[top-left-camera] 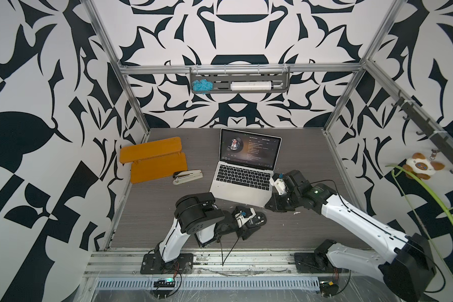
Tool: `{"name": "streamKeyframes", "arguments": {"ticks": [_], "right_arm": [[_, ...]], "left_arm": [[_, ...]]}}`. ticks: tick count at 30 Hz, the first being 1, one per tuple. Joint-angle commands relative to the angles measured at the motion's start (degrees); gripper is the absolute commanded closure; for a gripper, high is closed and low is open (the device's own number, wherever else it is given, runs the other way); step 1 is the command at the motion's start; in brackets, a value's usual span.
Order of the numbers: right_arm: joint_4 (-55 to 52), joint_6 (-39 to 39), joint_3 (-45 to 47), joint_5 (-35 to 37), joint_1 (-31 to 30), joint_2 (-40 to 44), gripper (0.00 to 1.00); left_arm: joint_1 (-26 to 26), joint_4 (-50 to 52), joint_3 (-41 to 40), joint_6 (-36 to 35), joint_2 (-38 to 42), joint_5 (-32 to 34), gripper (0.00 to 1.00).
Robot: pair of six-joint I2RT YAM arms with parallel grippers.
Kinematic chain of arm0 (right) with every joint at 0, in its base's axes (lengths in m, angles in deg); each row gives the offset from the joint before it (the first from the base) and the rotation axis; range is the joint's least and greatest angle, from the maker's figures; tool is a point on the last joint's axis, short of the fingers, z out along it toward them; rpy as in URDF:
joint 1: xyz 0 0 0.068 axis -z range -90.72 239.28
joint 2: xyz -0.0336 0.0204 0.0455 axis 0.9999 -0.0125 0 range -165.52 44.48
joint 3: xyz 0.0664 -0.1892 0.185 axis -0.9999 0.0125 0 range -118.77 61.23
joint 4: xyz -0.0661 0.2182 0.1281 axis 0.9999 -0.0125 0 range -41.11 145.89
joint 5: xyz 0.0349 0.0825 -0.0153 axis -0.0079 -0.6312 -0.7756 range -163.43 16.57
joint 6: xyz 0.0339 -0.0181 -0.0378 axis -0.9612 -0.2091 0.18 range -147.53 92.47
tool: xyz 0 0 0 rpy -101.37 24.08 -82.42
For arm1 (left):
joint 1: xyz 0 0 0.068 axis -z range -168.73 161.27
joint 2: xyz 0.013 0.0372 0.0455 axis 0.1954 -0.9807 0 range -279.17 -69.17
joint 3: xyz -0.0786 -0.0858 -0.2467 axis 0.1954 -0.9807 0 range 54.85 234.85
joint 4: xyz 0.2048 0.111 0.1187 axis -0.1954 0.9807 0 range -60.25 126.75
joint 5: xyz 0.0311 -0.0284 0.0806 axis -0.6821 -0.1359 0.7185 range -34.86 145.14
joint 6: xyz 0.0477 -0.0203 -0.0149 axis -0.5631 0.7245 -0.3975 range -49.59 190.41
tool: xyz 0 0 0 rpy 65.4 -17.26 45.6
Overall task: Remove the wireless mouse receiver from the laptop
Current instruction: Insert the USB plug into the mouse.
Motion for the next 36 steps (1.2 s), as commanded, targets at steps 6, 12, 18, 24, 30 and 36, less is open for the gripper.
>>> {"name": "streamKeyframes", "arguments": {"ticks": [6, 12, 18, 24, 30, 36], "right_arm": [[-6.68, -0.99, -3.87, 7.83, -5.04, -4.09, 1.0], [-6.33, 0.66, -5.61, 8.32, -5.04, -8.67, 1.0], [-5.12, 1.57, -6.46, 7.53, -5.04, -11.8, 1.0], [-4.84, 2.1, -8.05, 6.56, -5.04, -13.74, 1.0], [-4.03, 2.73, -9.74, 6.76, -5.04, -15.53, 1.0], [-2.36, 5.38, -10.23, 6.52, -5.07, -18.09, 1.0]], "left_arm": [[-0.38, 14.63, -1.91, -4.36, -2.76, 2.01, 0.08], [-0.38, 20.07, -0.49, -5.26, -1.19, 1.16, 0.43], [-0.3, 23.55, -0.75, -6.49, 2.1, 5.17, 0.45], [2.98, 26.72, -1.19, -9.78, 6.38, 15.32, 0.46], [5.15, 28.98, -0.18, -12.11, 7.18, 18.02, 0.46], [5.24, 27.57, -0.61, -12.46, 7.06, 17.18, 0.46]]}}
